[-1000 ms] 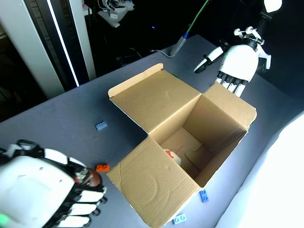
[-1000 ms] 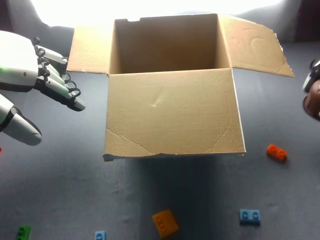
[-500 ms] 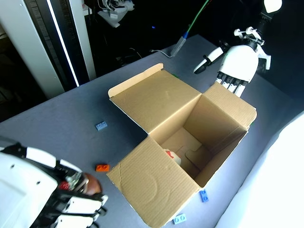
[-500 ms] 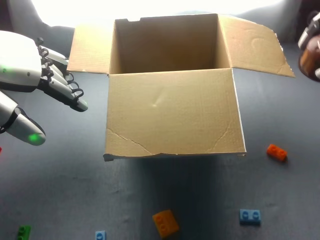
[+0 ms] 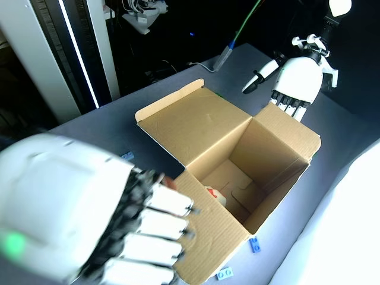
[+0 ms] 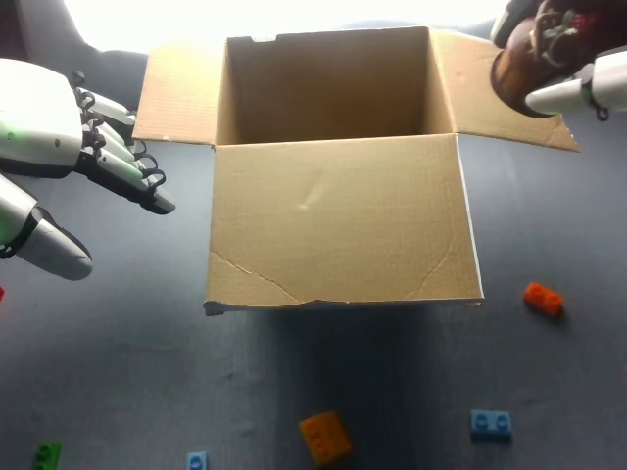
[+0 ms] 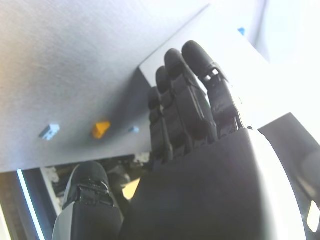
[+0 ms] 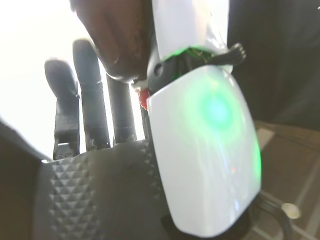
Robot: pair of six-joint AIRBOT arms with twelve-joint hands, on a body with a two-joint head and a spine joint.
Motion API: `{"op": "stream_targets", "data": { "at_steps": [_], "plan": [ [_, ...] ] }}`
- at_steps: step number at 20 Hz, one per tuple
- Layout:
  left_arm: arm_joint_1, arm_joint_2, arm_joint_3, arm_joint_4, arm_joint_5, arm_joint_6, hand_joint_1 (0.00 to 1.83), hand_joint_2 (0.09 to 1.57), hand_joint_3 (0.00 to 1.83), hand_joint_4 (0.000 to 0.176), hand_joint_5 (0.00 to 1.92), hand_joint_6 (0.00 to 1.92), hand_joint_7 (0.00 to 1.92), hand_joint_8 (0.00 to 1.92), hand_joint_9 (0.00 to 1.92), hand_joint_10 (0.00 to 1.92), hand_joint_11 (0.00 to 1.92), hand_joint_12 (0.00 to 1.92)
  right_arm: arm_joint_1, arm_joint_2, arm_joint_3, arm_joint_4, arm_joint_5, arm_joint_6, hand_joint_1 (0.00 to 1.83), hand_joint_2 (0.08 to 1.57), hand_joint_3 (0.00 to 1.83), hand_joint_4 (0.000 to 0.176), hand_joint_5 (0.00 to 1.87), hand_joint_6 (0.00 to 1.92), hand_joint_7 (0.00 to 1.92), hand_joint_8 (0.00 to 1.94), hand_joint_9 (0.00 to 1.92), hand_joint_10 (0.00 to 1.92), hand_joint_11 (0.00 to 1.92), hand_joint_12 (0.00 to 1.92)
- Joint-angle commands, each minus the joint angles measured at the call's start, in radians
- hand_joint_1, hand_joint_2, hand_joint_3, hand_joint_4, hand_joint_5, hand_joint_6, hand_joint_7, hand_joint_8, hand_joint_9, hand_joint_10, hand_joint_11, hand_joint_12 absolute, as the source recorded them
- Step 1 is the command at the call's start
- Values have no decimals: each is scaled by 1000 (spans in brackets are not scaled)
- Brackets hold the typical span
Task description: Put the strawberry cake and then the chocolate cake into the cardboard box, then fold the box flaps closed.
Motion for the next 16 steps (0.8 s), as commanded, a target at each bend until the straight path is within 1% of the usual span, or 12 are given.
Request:
{"op": "stream_targets", "data": {
  "at_steps": [1,2,4,5,6,7,8,9,11,12,14,16],
  "plan": [
    [-10,1,6,-80,-9,-1,0,1129,4,20,397,3,518,6,573,5,186,1124,24,2,3,-12,158,5,1230,1148,0,0,1001,840,864,1350,585,1506,332,1921],
    [-10,-2,9,-80,-9,-1,0,1127,2,20,397,3,525,8,581,9,186,1124,35,-14,7,-36,159,5,1228,1150,0,0,993,857,855,1359,587,1514,335,1921],
    [-10,-3,9,-81,-9,-1,0,1135,5,11,401,3,521,4,570,3,149,1106,35,-55,29,-69,166,0,1219,1156,2,0,961,911,864,1345,593,1503,308,1921],
    [-10,-4,9,-81,-8,-1,0,1133,2,12,405,2,519,2,555,0,143,1073,33,-68,38,-76,178,0,1220,1156,1,0,963,903,860,1355,591,1509,309,1921],
    [-10,-4,9,-81,-8,-1,0,1134,2,7,398,0,487,0,516,0,113,1054,30,-85,51,-90,201,1,1224,1158,1,0,964,883,856,1371,565,1526,296,1921],
    [-10,-4,8,-81,-8,-1,0,1132,1,0,384,0,451,0,471,0,76,1038,29,-104,66,-113,215,2,1225,1158,0,0,957,886,864,1360,560,1501,290,1921],
    [-10,-5,6,-81,-8,-1,0,1129,0,0,378,0,424,0,441,0,50,1030,30,-127,80,-169,231,9,1227,1154,0,0,966,872,873,1344,570,1465,295,1921],
    [-10,-5,5,-81,-8,-1,0,1126,0,0,349,0,380,0,388,0,9,1012,31,-145,90,-208,239,9,1328,1165,0,0,959,886,898,1248,653,1543,315,1921],
    [-10,-5,5,-83,-8,-1,0,1125,0,0,341,0,369,0,374,0,0,1005,33,-177,109,-258,245,-1,1353,1168,1,0,957,889,904,1224,674,1562,320,1920],
    [-10,-5,5,-83,-8,-1,0,1122,0,0,335,0,351,1,347,2,0,952,37,-199,125,-262,235,-1,1238,1158,4,0,953,950,867,1296,592,1486,325,1921],
    [-10,-5,4,-83,-8,-1,0,1114,0,0,316,1,312,1,293,0,0,866,46,-239,159,-264,197,-1,1225,1159,1,0,944,907,868,1357,574,1506,316,1921],
    [-10,-4,5,-83,-6,-1,0,1106,0,0,309,0,296,0,274,0,0,839,42,-276,187,-263,187,0,1224,1162,1,0,933,915,869,1365,569,1517,305,1921]
  ]
}}
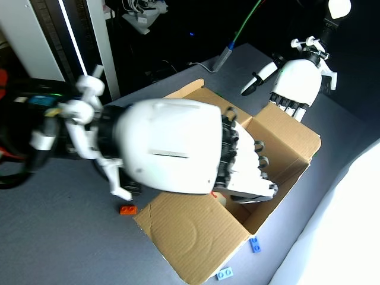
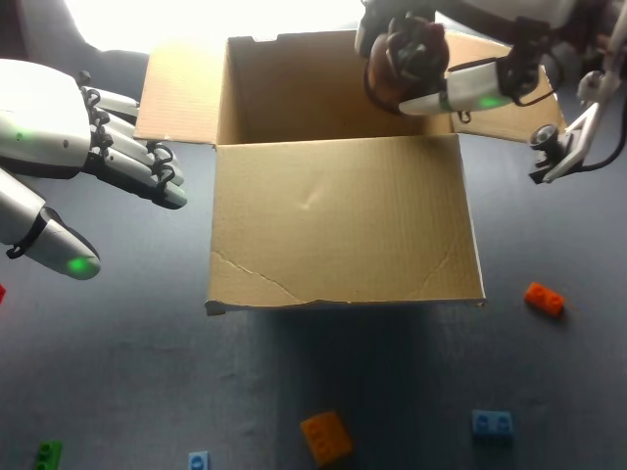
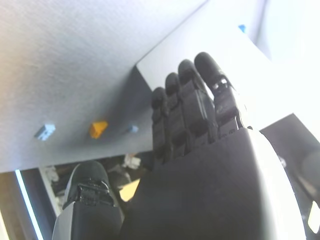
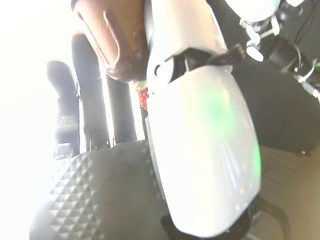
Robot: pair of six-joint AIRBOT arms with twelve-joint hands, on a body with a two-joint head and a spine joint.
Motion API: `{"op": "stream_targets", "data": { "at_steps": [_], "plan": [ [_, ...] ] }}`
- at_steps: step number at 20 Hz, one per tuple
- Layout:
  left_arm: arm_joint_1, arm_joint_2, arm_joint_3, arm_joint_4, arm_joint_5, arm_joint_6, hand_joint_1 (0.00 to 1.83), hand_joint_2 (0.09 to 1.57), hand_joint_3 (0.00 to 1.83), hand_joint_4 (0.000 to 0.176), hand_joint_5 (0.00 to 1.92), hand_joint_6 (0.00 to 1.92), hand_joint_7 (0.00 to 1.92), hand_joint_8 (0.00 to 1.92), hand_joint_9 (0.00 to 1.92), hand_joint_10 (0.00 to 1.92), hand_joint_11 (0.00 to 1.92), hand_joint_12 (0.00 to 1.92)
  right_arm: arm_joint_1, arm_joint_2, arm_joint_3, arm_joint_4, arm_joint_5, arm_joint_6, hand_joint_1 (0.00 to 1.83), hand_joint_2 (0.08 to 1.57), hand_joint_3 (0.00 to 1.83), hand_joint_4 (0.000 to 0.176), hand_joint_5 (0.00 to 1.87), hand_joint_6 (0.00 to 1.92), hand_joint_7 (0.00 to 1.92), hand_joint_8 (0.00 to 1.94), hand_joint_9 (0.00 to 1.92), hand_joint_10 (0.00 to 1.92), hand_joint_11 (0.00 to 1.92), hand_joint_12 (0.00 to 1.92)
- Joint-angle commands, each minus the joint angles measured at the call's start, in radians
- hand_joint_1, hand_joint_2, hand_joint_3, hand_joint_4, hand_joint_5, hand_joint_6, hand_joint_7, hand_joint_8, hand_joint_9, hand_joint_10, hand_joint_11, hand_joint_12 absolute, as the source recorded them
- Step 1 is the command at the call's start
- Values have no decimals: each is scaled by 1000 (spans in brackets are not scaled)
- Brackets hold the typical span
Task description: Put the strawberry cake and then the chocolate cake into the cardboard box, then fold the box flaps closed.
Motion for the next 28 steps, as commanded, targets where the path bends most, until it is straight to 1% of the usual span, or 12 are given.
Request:
{"op": "stream_targets", "data": {
  "at_steps": [1,4,7,12,16,18,19,20,21,22,25,28],
  "plan": [
    [-10,7,3,-82,-9,-1,0,1105,0,0,308,0,295,0,273,0,0,838,18,6,10,10,122,1,1224,1162,1,0,932,915,869,1365,569,1517,305,1921],
    [-10,7,3,-82,-9,-1,0,1105,0,0,308,0,295,0,273,0,0,837,17,-36,49,11,85,-2,1224,1163,1,0,932,916,869,1366,568,1518,306,1921],
    [-10,7,3,-82,-8,-1,0,1101,0,0,291,0,307,1,285,2,0,872,8,-74,95,2,53,1,1188,1195,2,0,871,1083,802,1401,576,1449,353,1921],
    [-11,7,3,-83,-8,-1,0,1103,0,0,267,3,299,4,283,5,0,889,-4,-100,115,-126,58,58,1174,1211,2,0,832,1158,786,1413,526,1428,325,1921],
    [-12,7,3,-84,-7,-1,0,1101,0,0,285,6,311,6,293,5,0,908,-21,-125,131,-159,58,54,1190,1185,0,0,893,1075,822,1346,584,1376,359,1921],
    [-12,7,3,-84,-7,-1,0,1090,0,0,269,0,296,0,285,1,0,921,-30,-140,140,-161,62,37,1179,1194,0,1,849,1132,818,1341,555,1335,288,1875],
    [-12,7,3,-84,-7,-1,0,1094,0,0,280,4,307,3,304,7,0,949,-33,-143,143,-161,61,37,1167,1208,3,6,766,1255,834,1297,555,1304,273,1841],
    [-12,7,3,-84,-7,-1,0,1099,0,0,284,4,319,5,322,11,0,976,-36,-145,144,-161,60,37,1060,1118,0,0,503,853,634,793,487,1110,151,1756],
    [-12,7,3,-84,-7,-1,0,1093,0,9,286,4,324,7,324,10,0,979,-38,-146,144,-161,60,37,969,1087,0,0,378,555,538,412,406,847,58,1608],
    [-13,6,4,-84,-7,-1,0,1093,0,6,286,4,325,6,325,10,0,978,-38,-146,144,-161,62,37,934,1061,0,0,360,353,526,182,392,676,18,1553],
    [-13,6,4,-84,-7,-1,0,1103,1,9,305,8,344,8,352,15,0,992,-36,-144,145,-161,64,37,895,998,0,0,245,44,355,2,292,279,0,1212],
    [-13,6,5,-84,-7,-1,0,1095,0,10,297,3,343,5,346,9,0,993,-28,-137,144,-161,61,37,837,988,1,0,112,3,203,2,170,115,0,700]
  ]
}}
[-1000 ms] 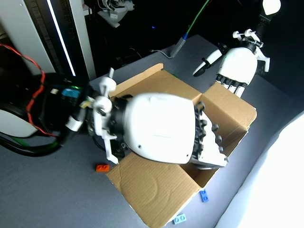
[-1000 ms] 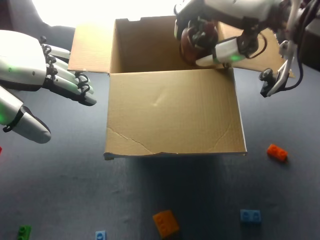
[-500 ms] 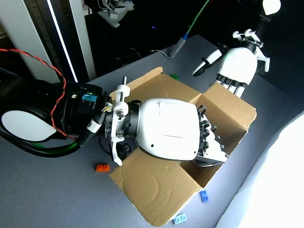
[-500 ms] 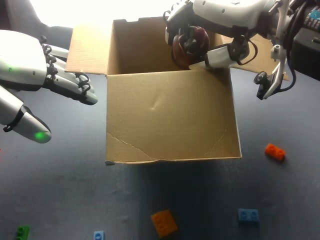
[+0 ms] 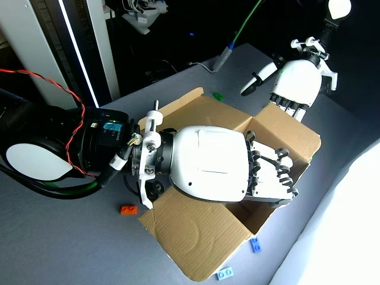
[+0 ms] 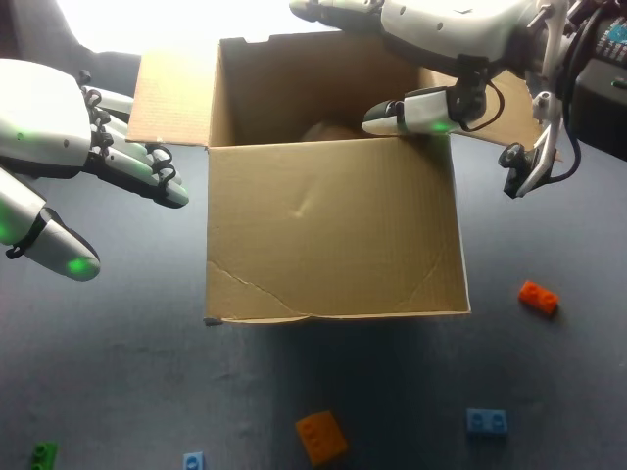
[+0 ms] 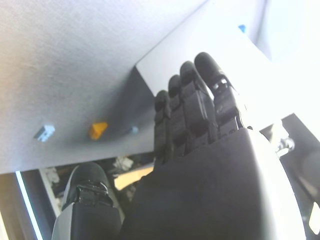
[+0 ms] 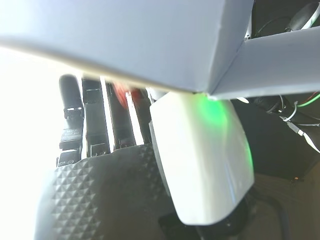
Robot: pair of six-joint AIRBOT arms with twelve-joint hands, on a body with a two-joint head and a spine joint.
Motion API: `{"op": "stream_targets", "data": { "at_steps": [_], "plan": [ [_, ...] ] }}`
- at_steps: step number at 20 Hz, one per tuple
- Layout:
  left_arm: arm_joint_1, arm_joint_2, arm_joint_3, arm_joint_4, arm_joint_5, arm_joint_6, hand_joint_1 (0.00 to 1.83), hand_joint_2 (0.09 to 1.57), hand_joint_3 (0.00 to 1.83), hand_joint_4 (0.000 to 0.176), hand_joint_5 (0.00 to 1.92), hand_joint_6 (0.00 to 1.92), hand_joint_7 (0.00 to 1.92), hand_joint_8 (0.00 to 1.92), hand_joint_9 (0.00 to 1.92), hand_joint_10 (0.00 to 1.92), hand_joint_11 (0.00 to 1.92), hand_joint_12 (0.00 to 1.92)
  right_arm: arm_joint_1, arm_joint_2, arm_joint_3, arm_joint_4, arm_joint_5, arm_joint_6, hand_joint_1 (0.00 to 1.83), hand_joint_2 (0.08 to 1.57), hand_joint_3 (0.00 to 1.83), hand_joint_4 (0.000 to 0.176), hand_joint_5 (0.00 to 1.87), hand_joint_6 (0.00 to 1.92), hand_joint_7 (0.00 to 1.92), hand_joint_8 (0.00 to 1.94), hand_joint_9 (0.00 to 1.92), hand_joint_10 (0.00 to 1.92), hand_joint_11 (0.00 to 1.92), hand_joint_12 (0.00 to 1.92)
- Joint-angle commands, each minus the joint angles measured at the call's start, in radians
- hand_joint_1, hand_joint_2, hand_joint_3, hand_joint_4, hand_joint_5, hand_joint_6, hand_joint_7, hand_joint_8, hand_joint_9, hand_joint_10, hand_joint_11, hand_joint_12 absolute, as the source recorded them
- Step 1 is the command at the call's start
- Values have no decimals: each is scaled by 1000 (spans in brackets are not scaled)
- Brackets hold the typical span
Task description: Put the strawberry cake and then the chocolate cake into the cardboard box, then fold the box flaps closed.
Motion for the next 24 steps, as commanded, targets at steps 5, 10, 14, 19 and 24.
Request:
{"op": "stream_targets", "data": {
  "at_steps": [5,10,14,19,24],
  "plan": [
    [-12,6,5,-83,-7,0,0,1104,0,14,291,0,342,1,345,4,0,996,23,19,-1,-9,65,-14,842,992,3,0,105,0,194,0,161,51,0,536],
    [-26,5,15,-102,3,5,0,1111,2,13,293,3,341,0,350,5,0,1001,62,54,-11,-22,61,10,853,995,0,0,86,0,166,2,161,32,0,651],
    [-37,5,19,-103,8,9,0,1104,0,15,316,7,358,4,366,7,0,1043,107,80,-16,-23,33,16,851,973,0,0,125,14,210,13,200,40,0,687],
    [-56,1,37,-97,10,14,0,1107,0,10,319,4,360,2,366,3,0,1027,155,135,-47,-26,-37,73,719,942,0,0,130,8,153,1,179,22,0,785],
    [-146,-1,59,-56,10,14,0,1105,0,16,317,2,378,5,378,6,0,1051,169,244,-138,40,-79,74,420,1005,8,0,154,10,157,1,204,24,0,887]
  ]
}}
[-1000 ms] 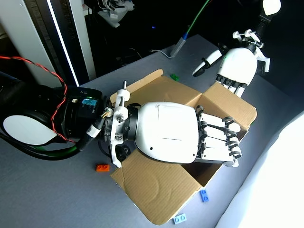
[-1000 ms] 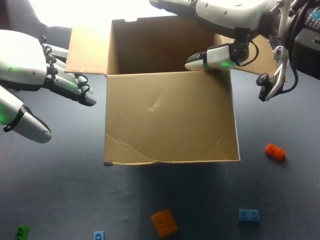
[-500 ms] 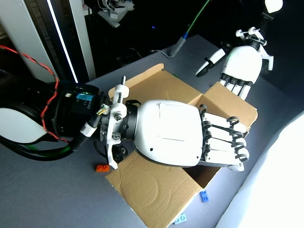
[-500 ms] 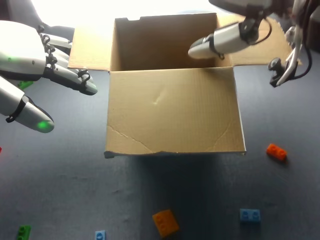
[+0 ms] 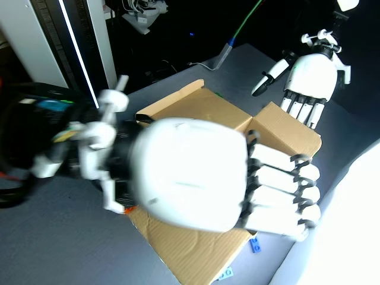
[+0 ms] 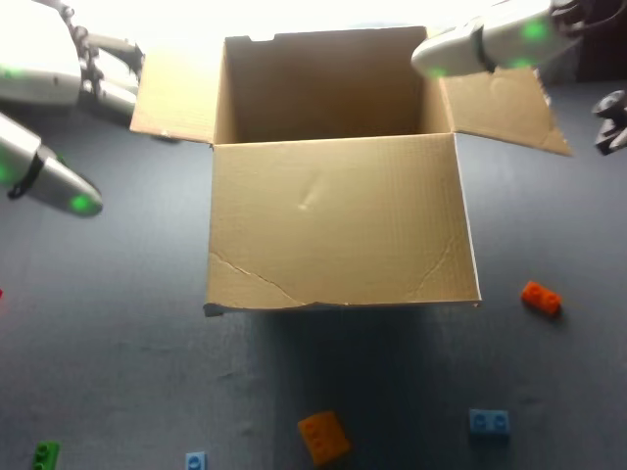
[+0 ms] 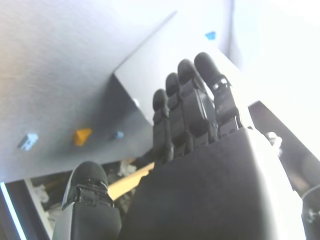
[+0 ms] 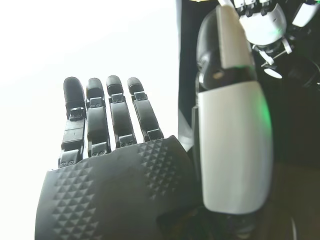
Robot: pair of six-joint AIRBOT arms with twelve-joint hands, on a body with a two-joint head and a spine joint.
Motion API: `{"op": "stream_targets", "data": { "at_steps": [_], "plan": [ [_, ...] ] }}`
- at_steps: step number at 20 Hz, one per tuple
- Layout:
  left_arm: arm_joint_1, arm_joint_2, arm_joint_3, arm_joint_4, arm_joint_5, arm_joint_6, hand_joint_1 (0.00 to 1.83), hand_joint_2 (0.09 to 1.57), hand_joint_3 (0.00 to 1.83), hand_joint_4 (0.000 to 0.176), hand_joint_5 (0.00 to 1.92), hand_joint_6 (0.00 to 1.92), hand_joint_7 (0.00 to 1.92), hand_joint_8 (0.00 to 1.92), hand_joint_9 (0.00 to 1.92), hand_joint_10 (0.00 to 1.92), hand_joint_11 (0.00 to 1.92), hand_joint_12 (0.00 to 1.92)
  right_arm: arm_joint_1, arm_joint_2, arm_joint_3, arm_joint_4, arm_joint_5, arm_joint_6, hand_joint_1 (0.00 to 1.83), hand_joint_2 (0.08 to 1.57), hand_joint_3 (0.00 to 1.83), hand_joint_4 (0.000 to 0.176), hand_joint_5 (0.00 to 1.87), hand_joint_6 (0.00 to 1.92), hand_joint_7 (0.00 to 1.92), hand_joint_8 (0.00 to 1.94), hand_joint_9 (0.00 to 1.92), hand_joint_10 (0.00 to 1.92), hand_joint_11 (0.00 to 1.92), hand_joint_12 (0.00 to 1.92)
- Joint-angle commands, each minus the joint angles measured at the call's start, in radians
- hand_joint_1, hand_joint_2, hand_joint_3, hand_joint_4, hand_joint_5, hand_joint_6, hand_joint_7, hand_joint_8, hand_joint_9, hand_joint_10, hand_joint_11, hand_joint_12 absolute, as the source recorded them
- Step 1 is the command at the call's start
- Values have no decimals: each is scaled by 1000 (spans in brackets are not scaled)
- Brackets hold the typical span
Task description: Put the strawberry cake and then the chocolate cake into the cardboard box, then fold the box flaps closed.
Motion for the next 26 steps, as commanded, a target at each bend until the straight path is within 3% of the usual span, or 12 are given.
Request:
{"op": "stream_targets", "data": {
  "at_steps": [1,4,7,10,13,16,19,22,26],
  "plan": [
    [-22,7,10,-80,-3,2,0,1102,0,19,312,0,370,1,366,0,0,1052,17,20,-10,13,102,0,402,1012,11,0,153,8,155,0,201,21,0,898],
    [-64,-1,30,-76,-3,-6,0,1113,3,8,313,2,363,2,372,4,0,1053,35,84,-41,110,58,1,247,1058,21,0,160,8,142,0,193,14,0,869],
    [-91,-4,39,-70,-3,-28,0,1102,0,21,295,0,336,0,346,0,0,1052,43,147,-49,270,20,-8,250,1074,16,0,175,9,181,8,216,20,0,833],
    [-133,-6,37,-50,-2,-46,0,1115,4,21,299,2,355,9,357,6,0,1056,5,203,-50,309,62,-76,222,1099,13,0,196,11,217,8,226,18,0,764],
    [-159,-8,23,-49,8,-64,0,1143,11,18,279,0,344,2,343,1,0,1037,-98,252,-44,351,146,-78,175,1134,14,0,197,6,235,6,239,20,0,752],
    [-162,-9,-10,-42,19,-78,0,1140,4,21,291,2,352,4,346,4,0,1041,-211,262,-41,408,247,-189,146,1153,11,0,207,5,245,2,246,18,0,761],
    [-166,-9,-43,-41,31,-84,0,1144,0,10,230,0,277,0,273,0,0,887,-368,255,-29,517,336,-217,141,1158,9,0,214,7,257,6,244,16,0,756],
    [-177,-9,-70,-34,37,-85,0,1129,0,12,236,3,279,3,269,0,0,880,-459,239,-21,575,339,-219,137,1159,7,0,216,6,257,4,251,17,0,800],
    [-179,-7,-103,-26,47,-85,0,1113,0,12,253,6,291,4,276,2,0,882,-555,212,-20,517,332,-220,173,1162,3,0,229,8,219,1,239,9,0,837]
  ]
}}
